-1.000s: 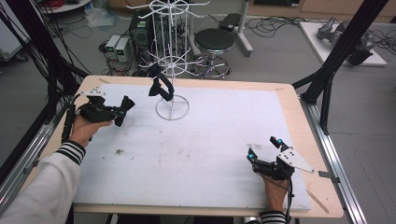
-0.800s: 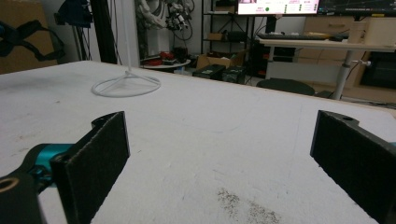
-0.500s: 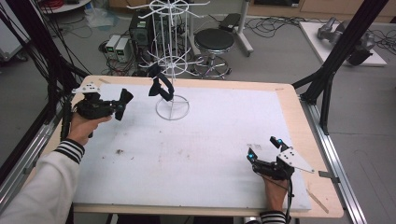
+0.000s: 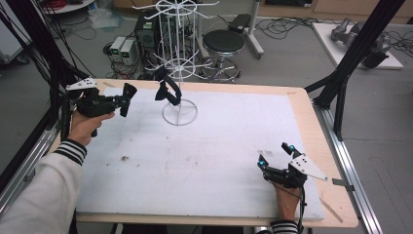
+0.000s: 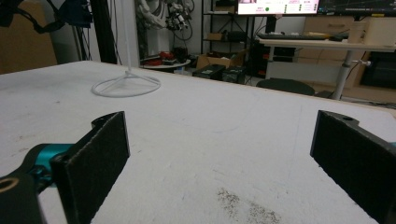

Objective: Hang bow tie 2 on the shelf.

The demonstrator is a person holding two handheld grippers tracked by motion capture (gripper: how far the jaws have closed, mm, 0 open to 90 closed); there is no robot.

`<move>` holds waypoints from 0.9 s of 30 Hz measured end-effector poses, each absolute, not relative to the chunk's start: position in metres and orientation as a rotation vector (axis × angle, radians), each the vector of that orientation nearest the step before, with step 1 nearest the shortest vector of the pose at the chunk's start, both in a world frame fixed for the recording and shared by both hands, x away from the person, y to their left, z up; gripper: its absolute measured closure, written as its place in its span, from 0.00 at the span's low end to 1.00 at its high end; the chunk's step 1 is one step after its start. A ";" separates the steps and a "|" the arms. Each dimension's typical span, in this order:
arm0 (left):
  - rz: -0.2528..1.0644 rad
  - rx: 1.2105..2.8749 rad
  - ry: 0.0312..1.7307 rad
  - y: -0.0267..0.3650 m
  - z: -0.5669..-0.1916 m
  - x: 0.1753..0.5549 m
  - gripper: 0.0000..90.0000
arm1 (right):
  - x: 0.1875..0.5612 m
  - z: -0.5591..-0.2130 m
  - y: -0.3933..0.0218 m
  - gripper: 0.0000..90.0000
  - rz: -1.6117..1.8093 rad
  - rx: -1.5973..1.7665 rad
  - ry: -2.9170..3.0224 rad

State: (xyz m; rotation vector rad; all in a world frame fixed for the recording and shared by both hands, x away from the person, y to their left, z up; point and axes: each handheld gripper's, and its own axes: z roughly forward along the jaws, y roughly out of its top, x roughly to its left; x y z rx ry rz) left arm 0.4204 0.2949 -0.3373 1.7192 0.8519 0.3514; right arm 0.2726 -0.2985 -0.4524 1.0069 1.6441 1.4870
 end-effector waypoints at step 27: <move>0.367 1.677 0.825 0.288 -0.310 0.440 0.85 | 0.273 -0.452 -0.299 0.04 1.488 1.007 1.644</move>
